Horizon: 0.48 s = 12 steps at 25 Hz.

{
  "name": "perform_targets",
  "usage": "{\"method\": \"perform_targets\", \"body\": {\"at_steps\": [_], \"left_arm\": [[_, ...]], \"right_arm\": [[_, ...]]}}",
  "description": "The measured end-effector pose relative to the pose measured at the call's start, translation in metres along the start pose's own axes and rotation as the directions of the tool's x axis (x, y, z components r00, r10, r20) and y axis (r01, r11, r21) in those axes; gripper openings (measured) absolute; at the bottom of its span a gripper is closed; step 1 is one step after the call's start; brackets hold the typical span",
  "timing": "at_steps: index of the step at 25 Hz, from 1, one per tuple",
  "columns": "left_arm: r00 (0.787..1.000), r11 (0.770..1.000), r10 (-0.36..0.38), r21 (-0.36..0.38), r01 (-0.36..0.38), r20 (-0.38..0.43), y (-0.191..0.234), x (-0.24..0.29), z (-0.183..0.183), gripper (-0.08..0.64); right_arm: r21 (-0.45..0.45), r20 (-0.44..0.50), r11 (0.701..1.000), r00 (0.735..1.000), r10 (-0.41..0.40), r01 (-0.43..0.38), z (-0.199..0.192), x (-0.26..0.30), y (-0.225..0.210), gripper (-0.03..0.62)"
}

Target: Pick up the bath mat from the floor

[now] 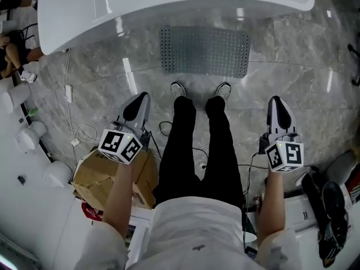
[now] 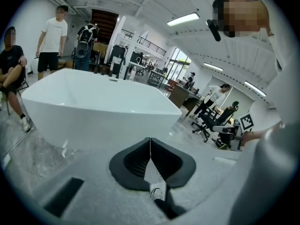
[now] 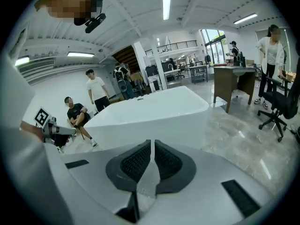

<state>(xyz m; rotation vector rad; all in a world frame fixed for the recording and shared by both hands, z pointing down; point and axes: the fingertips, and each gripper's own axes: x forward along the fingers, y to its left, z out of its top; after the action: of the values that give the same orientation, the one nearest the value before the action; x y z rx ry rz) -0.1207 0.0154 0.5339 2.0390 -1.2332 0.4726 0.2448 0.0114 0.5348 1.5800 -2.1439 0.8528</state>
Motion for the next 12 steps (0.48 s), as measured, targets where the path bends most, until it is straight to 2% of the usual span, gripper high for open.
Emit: {"method": "perform_targets", "body": {"at_steps": [6, 9, 12], "left_arm": [[0.999, 0.998, 0.010, -0.057, -0.012, -0.052, 0.055, 0.053, -0.059, 0.015], [0.995, 0.994, 0.019, -0.108, -0.029, -0.093, 0.089, 0.078, -0.099, 0.015], [0.987, 0.990, 0.049, -0.126, -0.068, -0.150, 0.123, 0.106, -0.144, 0.015]], "right_arm": [[-0.003, -0.117, 1.000, 0.993, 0.007, -0.008, -0.082, 0.068, -0.005, 0.011], [-0.012, -0.183, 1.000, 0.983, 0.012, -0.015, -0.124, 0.100, -0.009, 0.028], [-0.049, -0.244, 0.998, 0.970, 0.016, -0.029, -0.165, 0.135, -0.020, 0.038]]}}
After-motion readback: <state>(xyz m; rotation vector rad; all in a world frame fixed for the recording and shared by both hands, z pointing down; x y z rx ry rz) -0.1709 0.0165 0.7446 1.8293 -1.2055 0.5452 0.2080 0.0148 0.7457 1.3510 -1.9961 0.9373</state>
